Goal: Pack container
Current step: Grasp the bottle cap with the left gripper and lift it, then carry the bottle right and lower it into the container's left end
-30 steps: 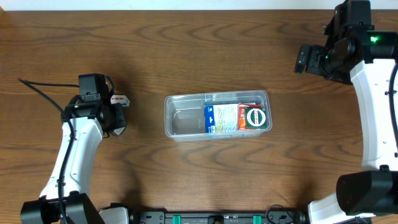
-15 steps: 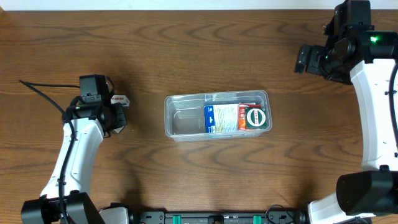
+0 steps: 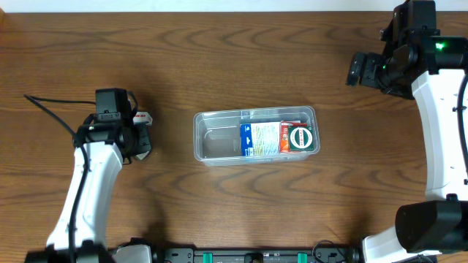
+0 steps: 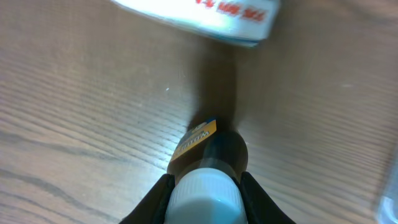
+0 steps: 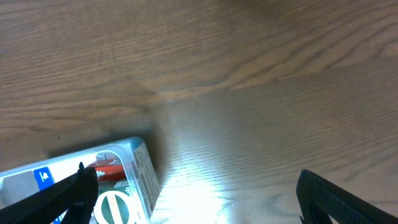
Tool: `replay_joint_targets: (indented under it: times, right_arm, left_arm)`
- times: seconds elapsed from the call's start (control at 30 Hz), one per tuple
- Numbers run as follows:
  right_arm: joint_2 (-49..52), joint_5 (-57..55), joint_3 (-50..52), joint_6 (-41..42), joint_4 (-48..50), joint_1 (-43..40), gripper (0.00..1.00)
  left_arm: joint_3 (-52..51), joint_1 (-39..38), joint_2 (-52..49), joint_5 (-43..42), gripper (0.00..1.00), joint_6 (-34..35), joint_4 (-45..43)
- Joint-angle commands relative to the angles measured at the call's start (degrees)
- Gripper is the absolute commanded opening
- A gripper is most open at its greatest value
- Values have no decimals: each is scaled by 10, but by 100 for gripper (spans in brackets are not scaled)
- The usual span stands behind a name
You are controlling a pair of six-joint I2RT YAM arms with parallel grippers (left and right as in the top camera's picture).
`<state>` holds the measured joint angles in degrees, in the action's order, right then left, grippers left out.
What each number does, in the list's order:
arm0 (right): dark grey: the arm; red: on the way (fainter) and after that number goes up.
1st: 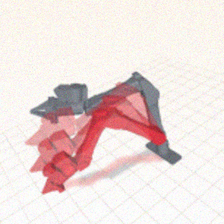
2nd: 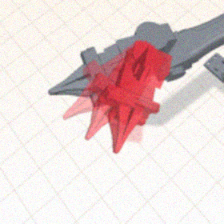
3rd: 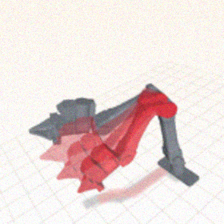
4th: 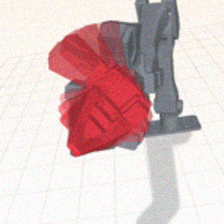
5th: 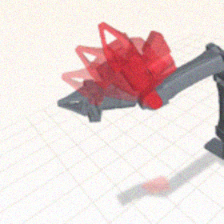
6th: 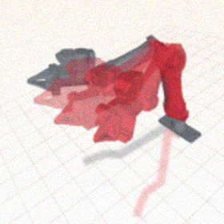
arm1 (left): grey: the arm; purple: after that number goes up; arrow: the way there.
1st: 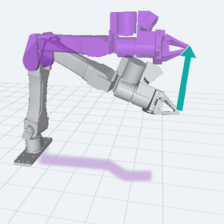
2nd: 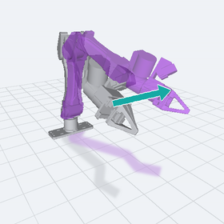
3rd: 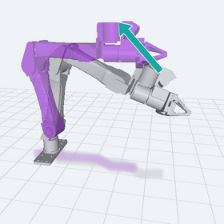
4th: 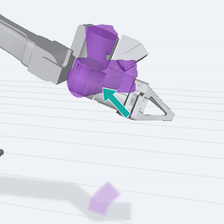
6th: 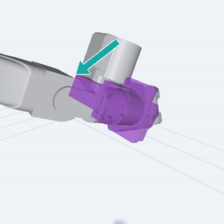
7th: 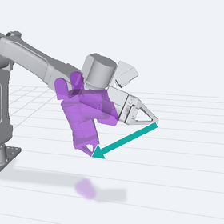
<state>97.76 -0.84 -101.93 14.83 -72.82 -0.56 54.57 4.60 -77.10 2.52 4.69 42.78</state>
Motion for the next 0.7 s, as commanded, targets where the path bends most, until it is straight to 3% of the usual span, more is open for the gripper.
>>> replay_joint_targets:
  times: [0.0, 0.47, 0.67]
  right_arm:
    - [1, 2, -4, -3, 0, -2, 99]
    - [1, 2, -4, -3, 0, -2, 99]
    - [1, 2, -4, -3, 0, -2, 99]
  left_arm:
    - [52, -25, 51, -7, 19, 16, 16]
    - [101, -143, 113, -7, 19, 210, 43]
    - [104, -196, 113, -6, 19, 235, 23]
